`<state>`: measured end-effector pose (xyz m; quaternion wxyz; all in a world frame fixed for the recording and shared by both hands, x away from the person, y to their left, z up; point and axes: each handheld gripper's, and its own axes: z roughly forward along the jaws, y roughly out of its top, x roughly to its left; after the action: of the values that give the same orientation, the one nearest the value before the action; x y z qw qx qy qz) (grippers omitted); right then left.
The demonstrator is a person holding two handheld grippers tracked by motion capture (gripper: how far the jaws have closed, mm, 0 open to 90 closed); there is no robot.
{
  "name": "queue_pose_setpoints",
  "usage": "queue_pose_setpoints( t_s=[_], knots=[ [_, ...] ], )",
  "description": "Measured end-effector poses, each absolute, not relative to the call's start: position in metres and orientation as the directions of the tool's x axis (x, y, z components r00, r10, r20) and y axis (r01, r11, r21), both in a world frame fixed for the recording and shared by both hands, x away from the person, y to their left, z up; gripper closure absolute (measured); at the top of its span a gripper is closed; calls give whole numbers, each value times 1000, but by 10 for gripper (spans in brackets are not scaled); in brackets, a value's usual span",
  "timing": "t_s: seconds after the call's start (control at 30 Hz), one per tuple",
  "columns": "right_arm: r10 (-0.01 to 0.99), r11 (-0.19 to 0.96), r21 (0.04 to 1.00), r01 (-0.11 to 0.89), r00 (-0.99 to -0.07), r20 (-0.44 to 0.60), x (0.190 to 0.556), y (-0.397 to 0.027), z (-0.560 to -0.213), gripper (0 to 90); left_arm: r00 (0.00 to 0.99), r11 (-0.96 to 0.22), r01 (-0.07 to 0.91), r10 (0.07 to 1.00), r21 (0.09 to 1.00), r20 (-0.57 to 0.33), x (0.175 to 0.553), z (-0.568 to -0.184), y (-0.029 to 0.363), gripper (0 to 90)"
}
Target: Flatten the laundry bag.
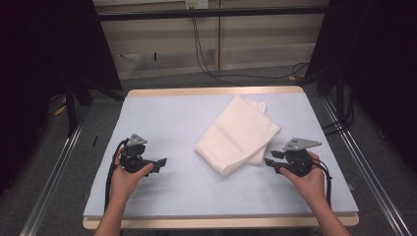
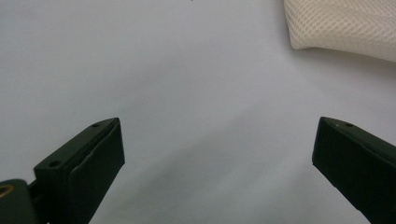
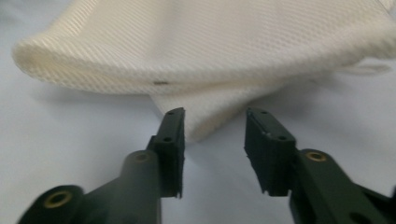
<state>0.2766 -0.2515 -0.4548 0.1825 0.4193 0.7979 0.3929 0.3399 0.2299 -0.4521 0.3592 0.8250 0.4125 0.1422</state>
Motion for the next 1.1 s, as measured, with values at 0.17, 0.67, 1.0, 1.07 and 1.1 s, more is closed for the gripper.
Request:
queue_pose_setpoints(
  t_s=[0.17, 0.67, 1.0, 1.07, 1.1],
  knots=[
    [766, 363, 775, 517, -639, 67, 285, -233, -450, 700, 620, -397, 577, 782, 713, -66, 340, -452, 229, 25],
    [792, 389, 698, 601, -606, 80, 313, -210, -474, 555, 613, -382, 585, 786, 716, -82, 340, -455, 227, 29],
    [825, 361, 731, 578, -564, 39, 314, -204, -467, 403, 620, -390, 577, 781, 717, -74, 340, -455, 229, 32],
    [825, 360, 715, 599, -562, 55, 319, -203, -473, 400, 627, -401, 577, 776, 711, -72, 340, -454, 229, 32],
    [821, 368, 713, 597, -568, 52, 320, -202, -474, 406, 628, -403, 575, 776, 712, -67, 340, -454, 229, 32]
  ],
)
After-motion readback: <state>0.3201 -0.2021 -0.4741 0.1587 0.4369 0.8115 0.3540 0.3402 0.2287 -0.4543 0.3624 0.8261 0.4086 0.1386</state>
